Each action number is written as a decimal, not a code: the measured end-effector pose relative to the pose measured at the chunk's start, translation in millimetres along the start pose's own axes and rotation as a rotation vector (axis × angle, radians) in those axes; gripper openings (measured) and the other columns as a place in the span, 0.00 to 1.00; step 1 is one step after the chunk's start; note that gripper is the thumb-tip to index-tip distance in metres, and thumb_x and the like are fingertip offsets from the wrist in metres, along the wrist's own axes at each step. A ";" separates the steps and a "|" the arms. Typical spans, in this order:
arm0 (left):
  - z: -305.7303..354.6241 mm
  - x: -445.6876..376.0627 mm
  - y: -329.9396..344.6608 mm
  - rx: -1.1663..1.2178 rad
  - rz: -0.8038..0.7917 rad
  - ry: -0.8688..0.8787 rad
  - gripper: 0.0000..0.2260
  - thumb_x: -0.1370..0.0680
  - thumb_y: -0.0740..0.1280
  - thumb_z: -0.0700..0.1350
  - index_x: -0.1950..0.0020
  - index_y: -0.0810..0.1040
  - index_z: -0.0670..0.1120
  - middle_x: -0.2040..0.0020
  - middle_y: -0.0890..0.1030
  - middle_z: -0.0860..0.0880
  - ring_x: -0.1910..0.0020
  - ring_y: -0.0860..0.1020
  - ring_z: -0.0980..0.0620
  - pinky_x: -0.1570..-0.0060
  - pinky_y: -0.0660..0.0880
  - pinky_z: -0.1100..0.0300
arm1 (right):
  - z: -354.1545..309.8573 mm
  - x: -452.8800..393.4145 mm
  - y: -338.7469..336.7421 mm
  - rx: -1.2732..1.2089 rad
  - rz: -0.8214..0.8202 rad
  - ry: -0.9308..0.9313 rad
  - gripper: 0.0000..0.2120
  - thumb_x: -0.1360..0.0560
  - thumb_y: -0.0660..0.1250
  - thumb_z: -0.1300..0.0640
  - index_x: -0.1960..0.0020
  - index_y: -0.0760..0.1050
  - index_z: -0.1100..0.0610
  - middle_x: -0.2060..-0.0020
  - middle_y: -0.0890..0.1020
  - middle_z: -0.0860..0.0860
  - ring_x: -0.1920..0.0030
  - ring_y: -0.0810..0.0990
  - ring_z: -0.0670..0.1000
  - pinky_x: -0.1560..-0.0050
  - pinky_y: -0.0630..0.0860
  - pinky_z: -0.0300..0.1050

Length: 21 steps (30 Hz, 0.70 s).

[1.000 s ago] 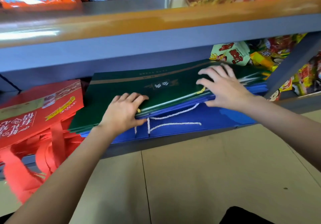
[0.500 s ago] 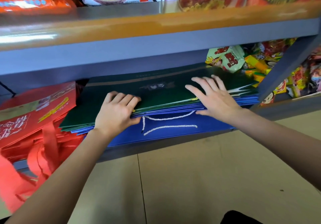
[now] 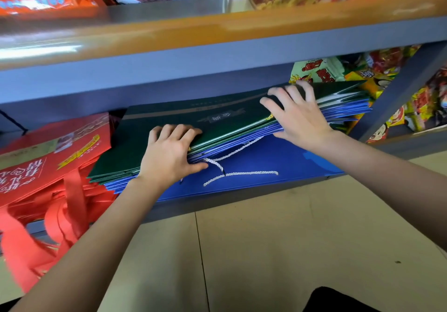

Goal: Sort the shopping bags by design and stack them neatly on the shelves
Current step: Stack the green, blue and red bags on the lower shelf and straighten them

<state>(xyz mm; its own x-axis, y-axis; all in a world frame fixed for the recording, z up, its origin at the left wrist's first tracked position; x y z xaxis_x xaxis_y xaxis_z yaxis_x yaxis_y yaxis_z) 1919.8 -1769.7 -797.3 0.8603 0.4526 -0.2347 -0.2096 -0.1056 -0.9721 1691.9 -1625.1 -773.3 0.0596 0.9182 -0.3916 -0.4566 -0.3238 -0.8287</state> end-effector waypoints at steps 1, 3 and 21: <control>-1.7 -2.1 -0.6 0.050 -0.093 -0.019 0.35 0.34 0.74 0.60 0.31 0.69 0.52 0.37 0.74 0.51 0.38 0.70 0.45 0.37 0.63 0.48 | 2.1 -3.5 -1.4 -0.003 -0.007 -0.010 0.42 0.47 0.83 0.49 0.39 0.70 0.60 0.43 0.76 0.60 0.45 0.75 0.63 0.37 0.65 0.64; -5.3 -6.5 -0.6 0.115 -0.232 -0.039 0.36 0.31 0.72 0.59 0.27 0.61 0.55 0.34 0.69 0.53 0.35 0.66 0.48 0.36 0.61 0.51 | 6.3 -10.4 -4.3 -0.007 -0.023 -0.029 0.41 0.48 0.83 0.48 0.39 0.72 0.60 0.44 0.76 0.60 0.45 0.75 0.63 0.38 0.65 0.65; 0.7 20.8 49.6 -0.086 -0.050 0.096 0.38 0.49 0.79 0.63 0.43 0.80 0.47 0.50 0.80 0.48 0.56 0.80 0.44 0.56 0.77 0.50 | -28.3 49.6 34.8 -0.069 -0.286 -0.127 0.43 0.54 0.83 0.44 0.43 0.77 0.60 0.46 0.79 0.58 0.47 0.79 0.60 0.41 0.71 0.63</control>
<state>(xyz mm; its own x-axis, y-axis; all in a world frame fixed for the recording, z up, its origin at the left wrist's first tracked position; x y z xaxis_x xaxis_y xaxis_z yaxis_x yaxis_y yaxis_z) 1927.0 -1764.9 -850.4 0.9101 0.3727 -0.1810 -0.1281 -0.1624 -0.9784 1704.1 -1597.4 -832.9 0.0639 0.9940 -0.0890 -0.3762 -0.0586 -0.9247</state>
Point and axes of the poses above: each hand's wrist, its own x-axis away from the middle knuckle, its own y-axis out of the palm, z = x × y, the point moved 2 cm from there along -x, towards the middle knuckle
